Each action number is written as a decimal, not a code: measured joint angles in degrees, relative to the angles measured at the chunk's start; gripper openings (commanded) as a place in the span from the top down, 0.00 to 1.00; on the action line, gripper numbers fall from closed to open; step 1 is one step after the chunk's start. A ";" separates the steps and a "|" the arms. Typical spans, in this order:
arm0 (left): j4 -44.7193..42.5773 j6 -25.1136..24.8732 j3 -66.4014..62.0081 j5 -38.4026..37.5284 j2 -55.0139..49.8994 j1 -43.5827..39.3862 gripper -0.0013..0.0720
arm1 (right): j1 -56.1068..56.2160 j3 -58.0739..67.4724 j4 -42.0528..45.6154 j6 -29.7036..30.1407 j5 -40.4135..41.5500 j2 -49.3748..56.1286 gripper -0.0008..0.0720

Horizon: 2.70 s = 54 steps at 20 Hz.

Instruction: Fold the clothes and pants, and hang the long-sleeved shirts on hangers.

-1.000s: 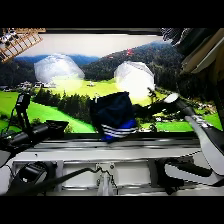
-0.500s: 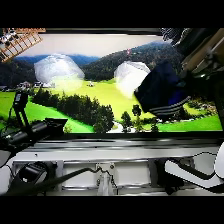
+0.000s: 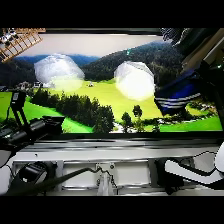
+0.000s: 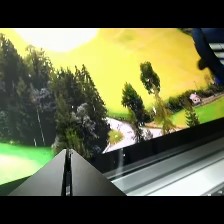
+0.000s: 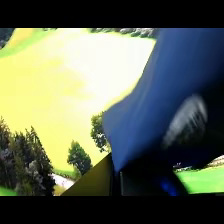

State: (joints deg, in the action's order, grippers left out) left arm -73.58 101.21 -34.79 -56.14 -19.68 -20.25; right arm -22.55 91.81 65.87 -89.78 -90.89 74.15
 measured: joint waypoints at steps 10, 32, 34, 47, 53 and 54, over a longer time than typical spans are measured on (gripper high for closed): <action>-0.57 0.00 0.00 3.06 -1.09 0.02 0.96 | -4.09 0.50 1.86 1.40 17.81 1.70 0.97; 3.39 0.00 -0.02 4.24 -10.16 0.02 0.98 | -23.93 -52.35 16.87 -5.49 36.65 -17.25 0.97; 4.13 0.00 -0.04 3.85 -10.14 0.02 0.98 | -27.21 -57.37 17.81 -3.63 34.53 -19.10 0.46; 4.72 -8.20 -16.55 -0.13 -24.06 0.02 0.97 | -21.44 -29.64 -9.16 6.29 33.48 -23.10 0.29; -8.15 -10.99 -47.50 -9.22 -44.76 0.02 0.98 | 4.74 -14.99 -11.17 18.05 30.71 -16.68 0.29; -9.62 -11.19 -49.99 -10.05 -46.38 0.02 0.97 | 8.26 -14.16 -8.76 18.73 29.94 -15.89 0.29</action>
State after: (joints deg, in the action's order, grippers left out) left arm -83.20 90.02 -84.77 -66.19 -66.06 -20.23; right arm -14.28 77.65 57.10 -71.05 -60.95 58.26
